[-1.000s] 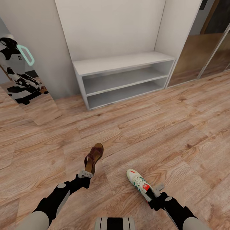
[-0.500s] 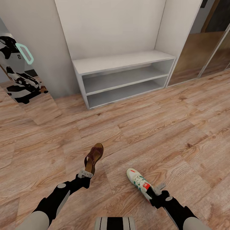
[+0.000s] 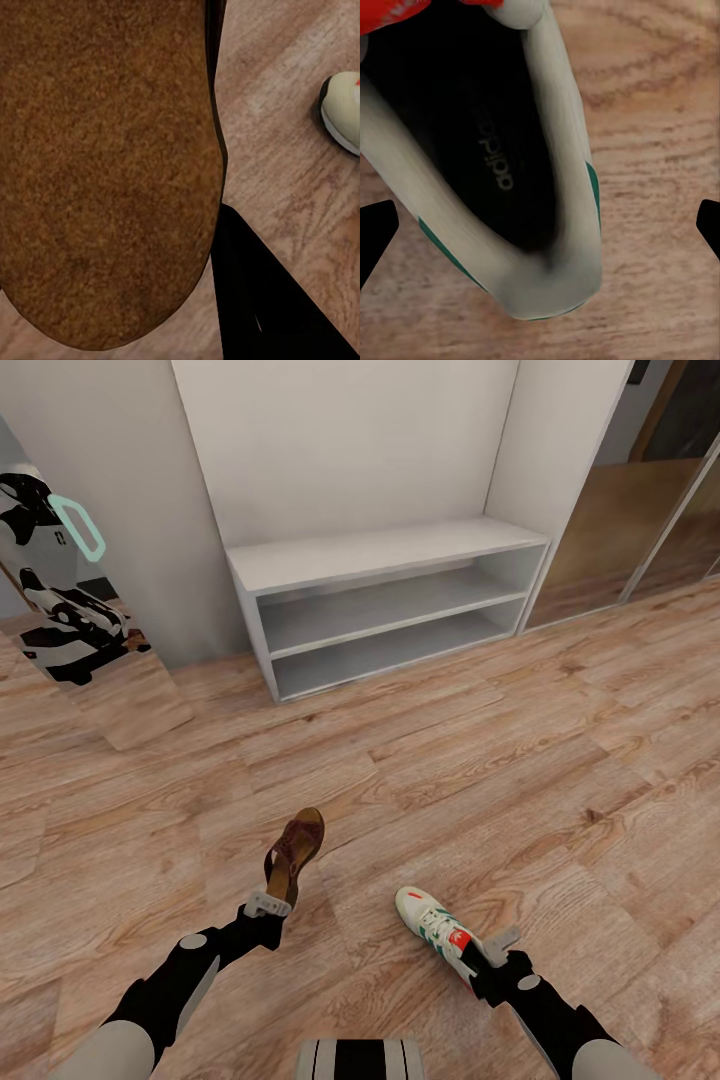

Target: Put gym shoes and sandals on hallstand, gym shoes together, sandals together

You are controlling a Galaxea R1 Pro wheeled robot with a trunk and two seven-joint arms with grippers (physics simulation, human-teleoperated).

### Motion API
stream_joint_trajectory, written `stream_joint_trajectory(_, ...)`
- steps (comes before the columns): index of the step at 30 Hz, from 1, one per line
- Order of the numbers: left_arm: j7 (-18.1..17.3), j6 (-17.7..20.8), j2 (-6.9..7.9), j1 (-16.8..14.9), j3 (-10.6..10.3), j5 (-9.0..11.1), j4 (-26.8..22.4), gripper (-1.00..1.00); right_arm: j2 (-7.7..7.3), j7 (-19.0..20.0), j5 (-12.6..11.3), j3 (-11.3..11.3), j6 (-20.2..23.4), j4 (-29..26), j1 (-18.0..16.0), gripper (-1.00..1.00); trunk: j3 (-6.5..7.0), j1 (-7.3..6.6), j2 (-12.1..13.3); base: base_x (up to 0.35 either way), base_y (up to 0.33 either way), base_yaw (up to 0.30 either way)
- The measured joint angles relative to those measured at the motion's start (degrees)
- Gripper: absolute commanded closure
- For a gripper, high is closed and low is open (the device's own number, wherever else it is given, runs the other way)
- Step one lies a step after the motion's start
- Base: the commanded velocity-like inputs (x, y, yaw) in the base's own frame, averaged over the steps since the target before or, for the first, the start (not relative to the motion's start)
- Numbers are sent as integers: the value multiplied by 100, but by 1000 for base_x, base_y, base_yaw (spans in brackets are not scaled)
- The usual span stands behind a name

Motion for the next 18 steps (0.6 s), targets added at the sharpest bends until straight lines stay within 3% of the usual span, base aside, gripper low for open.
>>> stream_joint_trajectory(5,0,0,-2,1,-2,-5,1,100,1,0,0,0,-1,0,0,-100,-88,11,-5,0,0,0)
stream_joint_trajectory(12,0,0,-9,0,0,0,0,100,6,0,0,2,-1,0,0,-100,-89,10,-5,0,0,0)
stream_joint_trajectory(18,0,0,-9,0,0,-5,1,100,9,0,0,7,-1,-4,0,-100,-221,26,-13,0,0,0)
